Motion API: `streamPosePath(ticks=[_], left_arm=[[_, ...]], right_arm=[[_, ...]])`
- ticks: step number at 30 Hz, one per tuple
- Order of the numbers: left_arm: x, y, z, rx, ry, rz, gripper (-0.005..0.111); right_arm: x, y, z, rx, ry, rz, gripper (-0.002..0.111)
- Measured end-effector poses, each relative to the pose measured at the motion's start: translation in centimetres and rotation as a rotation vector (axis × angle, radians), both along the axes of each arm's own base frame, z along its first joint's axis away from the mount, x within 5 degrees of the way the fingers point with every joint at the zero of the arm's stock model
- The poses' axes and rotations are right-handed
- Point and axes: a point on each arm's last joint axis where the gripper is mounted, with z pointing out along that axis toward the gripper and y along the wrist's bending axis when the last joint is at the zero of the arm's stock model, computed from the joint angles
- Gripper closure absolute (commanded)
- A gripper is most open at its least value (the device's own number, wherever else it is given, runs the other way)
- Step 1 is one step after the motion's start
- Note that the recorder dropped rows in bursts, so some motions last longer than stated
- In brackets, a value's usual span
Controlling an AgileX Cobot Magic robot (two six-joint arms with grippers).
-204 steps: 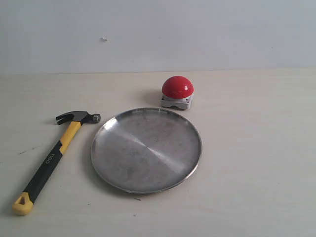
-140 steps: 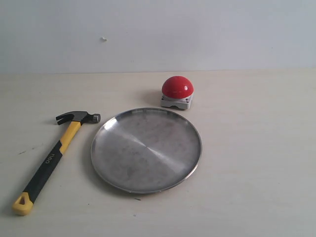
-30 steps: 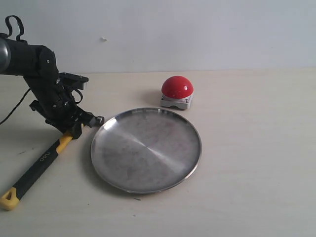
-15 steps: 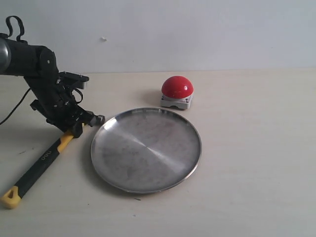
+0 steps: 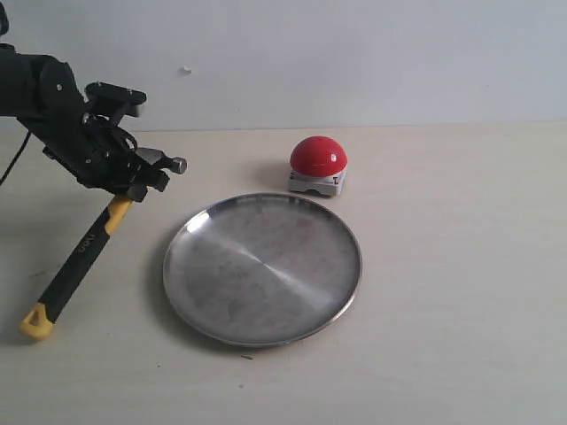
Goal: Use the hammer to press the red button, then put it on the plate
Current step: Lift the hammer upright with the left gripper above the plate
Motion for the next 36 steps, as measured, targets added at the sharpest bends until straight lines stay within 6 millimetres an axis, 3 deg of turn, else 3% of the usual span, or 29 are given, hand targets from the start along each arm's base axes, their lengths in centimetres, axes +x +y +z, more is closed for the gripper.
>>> streamPosePath(ticks=[5,9,15,17,19,22,25,27,32,36], left_arm=[[-1.1,0.3,2.0,-0.038,-0.096,0.017,0.107],[-2.2,0.4,4.9,-0.095,-0.187,0.042,0.107],[-4.7,0.1,8.7,-0.171,-0.36,0.052,0.107],[-6.4,-0.1,9.7,-0.204,-0.429,0.051,0.107],[-8.1,-0.8,10.8,-0.233,-0.492,0.028,0.107],[-10.6,-3.5,12.6,-0.295,-0.589,-0.059,0.107],[-12.5,-6.1,13.1,-0.35,-0.653,-0.137,0.107],[-12.9,-6.7,12.8,-0.365,-0.68,-0.152,0.107],[-13.6,-6.0,11.8,-0.449,-0.739,-0.051,0.107],[-13.5,-5.6,12.2,-0.507,-0.779,0.039,0.107]], right_arm=[[0.0,0.0,0.0,0.0,0.0,0.0,0.108],[0.0,0.0,0.0,0.0,0.0,0.0,0.108],[0.0,0.0,0.0,0.0,0.0,0.0,0.108],[0.0,0.0,0.0,0.0,0.0,0.0,0.108],[0.0,0.0,0.0,0.0,0.0,0.0,0.108],[0.0,0.0,0.0,0.0,0.0,0.0,0.108],[0.0,0.0,0.0,0.0,0.0,0.0,0.108],[0.0,0.0,0.0,0.0,0.0,0.0,0.108],[0.0,0.0,0.0,0.0,0.0,0.0,0.108],[0.0,0.0,0.0,0.0,0.0,0.0,0.108]])
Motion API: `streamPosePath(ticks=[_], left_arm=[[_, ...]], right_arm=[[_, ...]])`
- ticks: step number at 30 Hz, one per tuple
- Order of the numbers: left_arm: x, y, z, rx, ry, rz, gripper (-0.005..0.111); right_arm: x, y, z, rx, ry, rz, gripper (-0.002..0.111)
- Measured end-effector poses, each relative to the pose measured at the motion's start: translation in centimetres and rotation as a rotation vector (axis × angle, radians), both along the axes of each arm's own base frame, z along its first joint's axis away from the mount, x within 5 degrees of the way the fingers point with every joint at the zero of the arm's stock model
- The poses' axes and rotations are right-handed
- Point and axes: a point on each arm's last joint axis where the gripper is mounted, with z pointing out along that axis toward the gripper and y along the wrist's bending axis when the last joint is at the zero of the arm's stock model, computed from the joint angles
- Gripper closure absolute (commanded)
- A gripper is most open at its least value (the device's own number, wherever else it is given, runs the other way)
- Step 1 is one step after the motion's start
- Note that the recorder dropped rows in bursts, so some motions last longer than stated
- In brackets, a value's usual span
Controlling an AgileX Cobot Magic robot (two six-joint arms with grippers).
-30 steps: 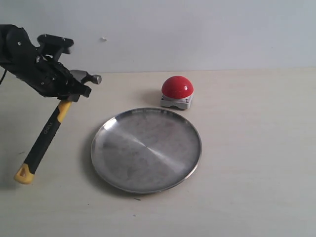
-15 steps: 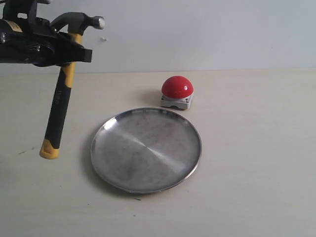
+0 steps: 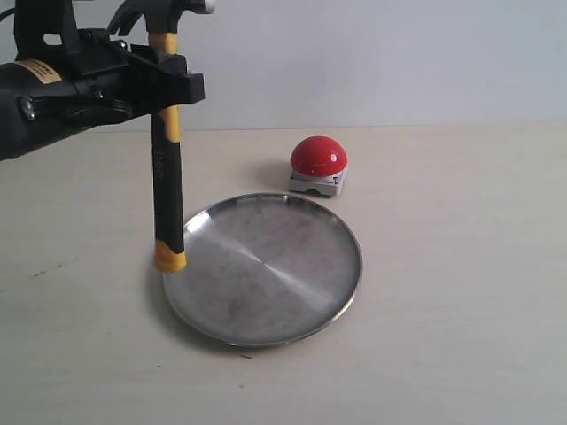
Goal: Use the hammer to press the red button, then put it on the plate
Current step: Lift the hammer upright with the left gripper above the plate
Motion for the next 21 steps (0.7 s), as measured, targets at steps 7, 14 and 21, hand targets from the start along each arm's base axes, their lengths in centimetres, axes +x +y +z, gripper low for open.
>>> streamPosePath(ticks=[7,14,21], left_arm=[[-0.4,-0.5,0.8,-0.022,-0.086,0.096,0.107],[-2.0,-1.3,1.6,0.051,-0.204,0.278,0.107],[-3.3,-2.6,1.8,0.085,-0.257,0.296,0.107]], right_arm=[[0.2,-0.1,1.1,-0.063,-0.114,0.005,0.108],[0.3,-0.1,2.7,-0.08,-0.289,0.002,0.108],[0.2,-0.1,3.6,0.068,-0.416,-0.012,0.108]])
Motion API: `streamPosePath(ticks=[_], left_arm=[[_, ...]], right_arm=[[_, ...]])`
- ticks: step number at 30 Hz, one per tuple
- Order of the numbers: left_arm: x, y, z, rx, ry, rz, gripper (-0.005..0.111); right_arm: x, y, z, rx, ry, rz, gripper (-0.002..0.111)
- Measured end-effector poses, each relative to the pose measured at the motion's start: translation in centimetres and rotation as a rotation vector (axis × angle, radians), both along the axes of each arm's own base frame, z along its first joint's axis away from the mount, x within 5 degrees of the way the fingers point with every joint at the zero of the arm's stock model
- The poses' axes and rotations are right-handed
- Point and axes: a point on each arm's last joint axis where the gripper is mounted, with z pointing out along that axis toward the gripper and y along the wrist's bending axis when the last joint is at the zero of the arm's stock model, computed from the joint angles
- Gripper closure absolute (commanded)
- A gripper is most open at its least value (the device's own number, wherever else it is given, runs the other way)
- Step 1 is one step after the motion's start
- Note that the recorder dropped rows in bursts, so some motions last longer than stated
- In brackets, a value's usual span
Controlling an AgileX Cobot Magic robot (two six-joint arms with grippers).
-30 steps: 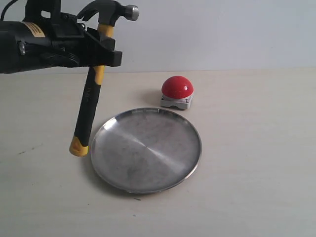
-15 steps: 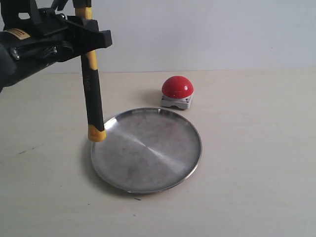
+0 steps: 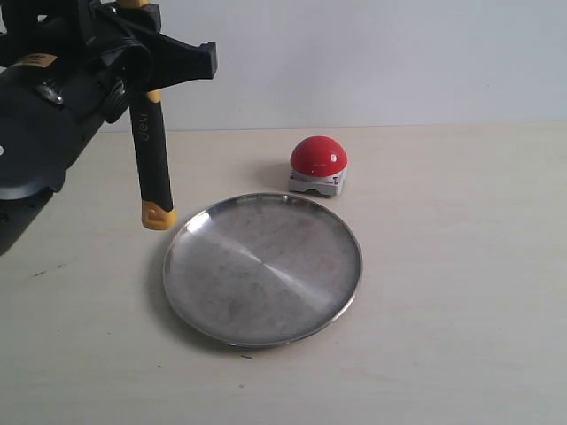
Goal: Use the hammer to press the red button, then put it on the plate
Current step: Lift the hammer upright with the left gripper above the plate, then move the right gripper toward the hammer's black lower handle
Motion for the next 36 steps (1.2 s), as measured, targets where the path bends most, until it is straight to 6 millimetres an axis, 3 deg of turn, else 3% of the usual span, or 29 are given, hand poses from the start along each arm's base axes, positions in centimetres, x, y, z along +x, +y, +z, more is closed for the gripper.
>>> streamPosePath(ticks=[4,9,12,15,19,23,26,29,33,36], left_arm=[[0.2,0.0,-0.6,0.006,0.004,0.039,0.107],[0.5,-0.1,-1.3,0.01,0.027,0.062,0.107],[0.5,-0.1,-1.3,0.006,0.03,0.065,0.107],[0.5,0.0,-1.3,0.005,0.023,0.071,0.107],[0.5,0.0,-1.3,0.007,0.022,0.076,0.107],[0.5,0.0,-1.3,0.011,0.021,0.076,0.107],[0.5,0.1,-1.3,0.01,0.023,0.077,0.107],[0.5,0.1,-1.3,0.009,0.024,0.078,0.107],[0.5,0.1,-1.3,0.009,0.024,0.078,0.107],[0.5,0.1,-1.3,0.007,0.025,0.079,0.107]], right_arm=[[0.0,0.0,0.1,0.135,-0.038,0.017,0.108],[-0.1,0.1,0.7,0.184,-0.117,0.06,0.108],[-0.2,0.5,2.0,0.185,-0.196,0.133,0.108],[0.1,1.1,4.9,0.125,-0.232,0.216,0.108],[2.4,1.6,9.3,0.026,-0.185,0.266,0.108],[7.5,1.8,11.9,-0.052,-0.006,0.274,0.108],[12.2,2.3,10.9,-0.086,0.166,0.313,0.108],[16.6,4.0,8.0,-0.157,0.31,0.474,0.108],[20.1,7.5,5.1,-0.184,0.396,0.863,0.108],[21.4,9.6,3.8,-0.136,0.428,1.165,0.108]])
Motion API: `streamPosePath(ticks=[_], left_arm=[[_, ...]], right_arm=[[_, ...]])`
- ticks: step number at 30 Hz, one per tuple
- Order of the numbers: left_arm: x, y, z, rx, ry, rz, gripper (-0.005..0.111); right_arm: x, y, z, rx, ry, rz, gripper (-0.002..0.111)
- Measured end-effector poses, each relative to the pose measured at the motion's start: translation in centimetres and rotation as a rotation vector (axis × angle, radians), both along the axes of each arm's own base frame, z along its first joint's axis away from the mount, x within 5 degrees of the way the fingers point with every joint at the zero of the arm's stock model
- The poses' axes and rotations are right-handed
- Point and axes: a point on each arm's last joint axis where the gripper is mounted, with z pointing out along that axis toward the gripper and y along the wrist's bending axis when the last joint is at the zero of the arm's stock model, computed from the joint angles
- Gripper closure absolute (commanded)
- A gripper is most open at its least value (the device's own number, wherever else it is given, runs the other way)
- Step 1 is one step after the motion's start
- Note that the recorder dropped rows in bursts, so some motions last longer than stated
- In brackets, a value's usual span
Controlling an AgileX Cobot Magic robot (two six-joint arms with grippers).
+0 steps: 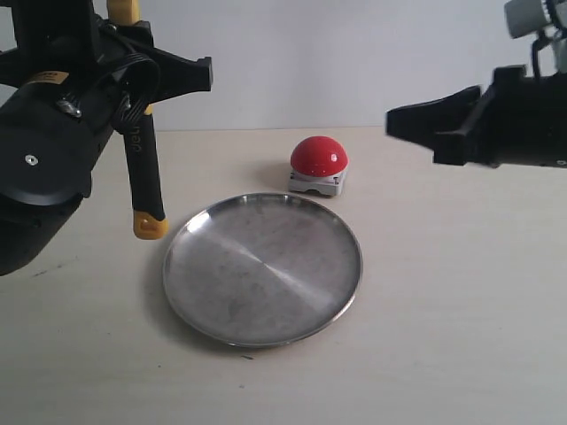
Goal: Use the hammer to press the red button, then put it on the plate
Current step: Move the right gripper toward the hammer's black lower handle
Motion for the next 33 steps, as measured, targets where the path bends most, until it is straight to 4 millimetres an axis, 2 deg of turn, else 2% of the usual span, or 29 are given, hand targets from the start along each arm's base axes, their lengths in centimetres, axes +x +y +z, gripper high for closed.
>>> streamPosePath(ticks=[5,8,12,13,14,16,17,24,28,33], left_arm=[[0.0,0.0,0.0,0.0,0.0,0.0,0.107],[0.0,0.0,0.0,0.0,0.0,0.0,0.107],[0.0,0.0,0.0,0.001,-0.001,-0.001,0.107],[0.0,0.0,0.0,0.001,-0.001,-0.001,0.107],[0.0,0.0,0.0,0.002,-0.003,-0.002,0.107],[0.0,0.0,0.0,0.004,-0.005,-0.004,0.107],[0.0,0.0,0.0,-0.008,-0.004,-0.004,0.107],[0.0,0.0,0.0,-0.084,0.004,-0.002,0.107],[0.0,-0.1,-0.1,-0.095,0.016,-0.009,0.107],[0.0,-0.1,-0.1,-0.099,0.02,-0.013,0.107]], right_arm=[[1.2,1.4,-3.0,0.089,0.072,0.264,0.101],[1.9,1.6,-5.2,0.106,0.07,0.307,0.09],[3.0,2.1,-7.1,0.145,0.061,0.271,0.068],[3.2,2.5,-7.5,0.15,0.051,0.269,0.057],[3.2,3.7,-8.2,0.152,0.024,0.286,0.047],[2.8,6.2,-8.6,0.154,-0.052,0.324,0.039],[2.5,7.7,-8.7,0.167,-0.101,0.332,0.038],[1.9,14.6,-7.7,0.235,-0.276,0.368,0.038],[2.8,16.2,-7.8,0.277,-0.259,0.365,0.038],[4.5,17.0,-9.0,0.301,-0.173,0.333,0.038]])
